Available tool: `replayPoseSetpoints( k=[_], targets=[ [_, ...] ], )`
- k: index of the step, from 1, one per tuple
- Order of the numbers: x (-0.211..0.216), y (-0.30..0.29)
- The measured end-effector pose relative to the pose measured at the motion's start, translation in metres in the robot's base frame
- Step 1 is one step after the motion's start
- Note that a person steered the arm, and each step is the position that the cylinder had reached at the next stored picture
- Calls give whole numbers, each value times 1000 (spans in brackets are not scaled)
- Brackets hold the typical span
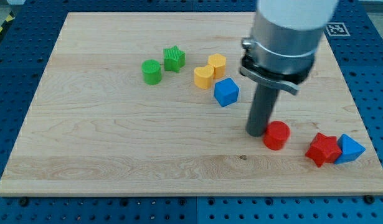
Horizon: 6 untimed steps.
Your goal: Move the red circle into the red star
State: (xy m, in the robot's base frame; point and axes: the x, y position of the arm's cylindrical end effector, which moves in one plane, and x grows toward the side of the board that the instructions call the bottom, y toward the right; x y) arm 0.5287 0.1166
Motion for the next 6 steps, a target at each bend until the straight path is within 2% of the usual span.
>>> replayPoseSetpoints(
  k=[1,2,4,5,6],
  targets=[
    [8,19],
    [2,-2],
    [-55,-123],
    [-85,-126],
    [-87,-83]
  ],
)
